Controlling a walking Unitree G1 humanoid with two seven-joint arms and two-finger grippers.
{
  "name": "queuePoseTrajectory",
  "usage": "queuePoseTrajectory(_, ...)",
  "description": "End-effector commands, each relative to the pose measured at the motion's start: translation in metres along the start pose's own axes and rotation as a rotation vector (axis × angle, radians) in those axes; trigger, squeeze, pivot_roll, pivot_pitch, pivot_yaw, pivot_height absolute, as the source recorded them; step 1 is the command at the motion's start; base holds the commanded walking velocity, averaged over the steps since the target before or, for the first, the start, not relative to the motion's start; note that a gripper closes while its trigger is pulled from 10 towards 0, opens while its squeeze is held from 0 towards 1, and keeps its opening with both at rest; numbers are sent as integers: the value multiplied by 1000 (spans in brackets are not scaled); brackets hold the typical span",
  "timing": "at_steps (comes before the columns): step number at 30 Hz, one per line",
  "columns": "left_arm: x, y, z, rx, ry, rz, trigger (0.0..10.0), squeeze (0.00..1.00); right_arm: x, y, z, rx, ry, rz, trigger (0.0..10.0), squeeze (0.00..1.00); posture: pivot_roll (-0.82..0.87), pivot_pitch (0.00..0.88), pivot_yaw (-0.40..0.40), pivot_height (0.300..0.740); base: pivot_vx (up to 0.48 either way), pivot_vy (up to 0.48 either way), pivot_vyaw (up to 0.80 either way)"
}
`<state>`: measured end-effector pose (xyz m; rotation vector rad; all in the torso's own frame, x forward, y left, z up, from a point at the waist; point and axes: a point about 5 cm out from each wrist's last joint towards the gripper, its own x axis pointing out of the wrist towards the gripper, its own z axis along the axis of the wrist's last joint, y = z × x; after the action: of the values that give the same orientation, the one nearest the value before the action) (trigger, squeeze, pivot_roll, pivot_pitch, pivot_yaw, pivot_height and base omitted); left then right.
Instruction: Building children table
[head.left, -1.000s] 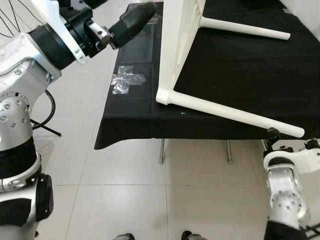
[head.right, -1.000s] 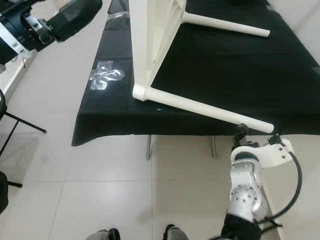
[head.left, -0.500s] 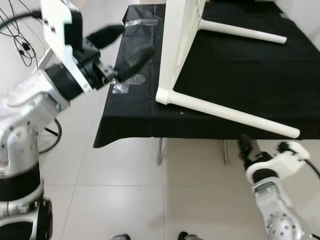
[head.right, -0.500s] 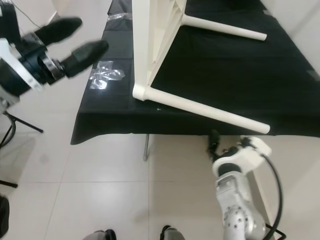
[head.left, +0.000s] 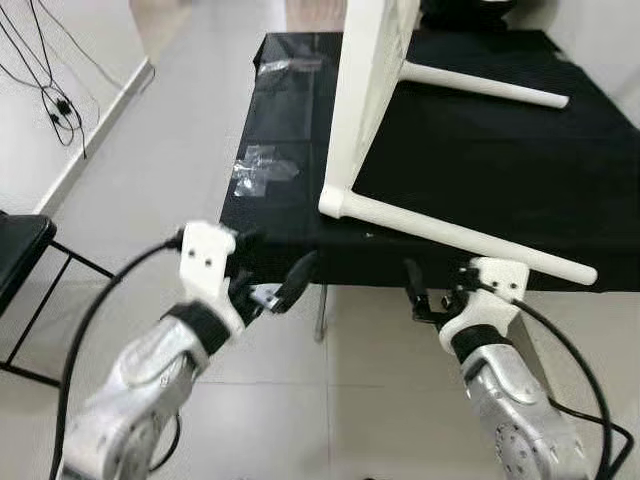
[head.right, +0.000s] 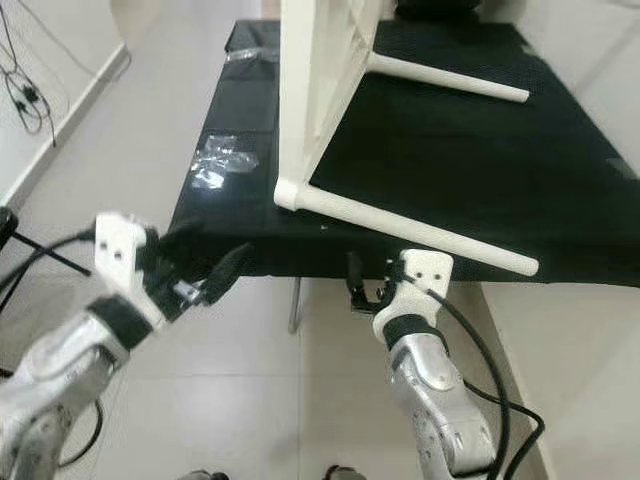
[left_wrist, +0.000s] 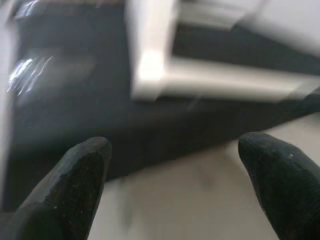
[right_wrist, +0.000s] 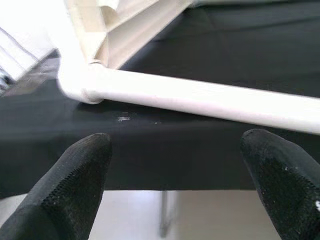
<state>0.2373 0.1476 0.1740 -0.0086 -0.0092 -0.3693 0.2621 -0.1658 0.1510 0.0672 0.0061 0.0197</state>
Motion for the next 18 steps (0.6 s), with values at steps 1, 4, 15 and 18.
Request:
queuePoseTrajectory(1,-9,14,-22,75,74,108,10000,0,-5,1,-14,-29,51,7,10000,0,-10,106,-21,740,0,0,0)
queuePoseTrajectory(4,-18,19,-35,80,107,182,10000,0,-5,4,-19,-37,80,43,10000,0,-14,107,-21,740,0,0,0)
queuePoseTrajectory(15,-12,4,-40,67,77,160,10000,0,12,13,-15,-31,39,182,10000,0,-2,75,-17,740,97,0,145)
queuePoseTrajectory(18,-7,3,-39,77,57,150,10000,0,15,15,-17,-67,37,191,10000,0,-5,63,-8,740,281,0,462)
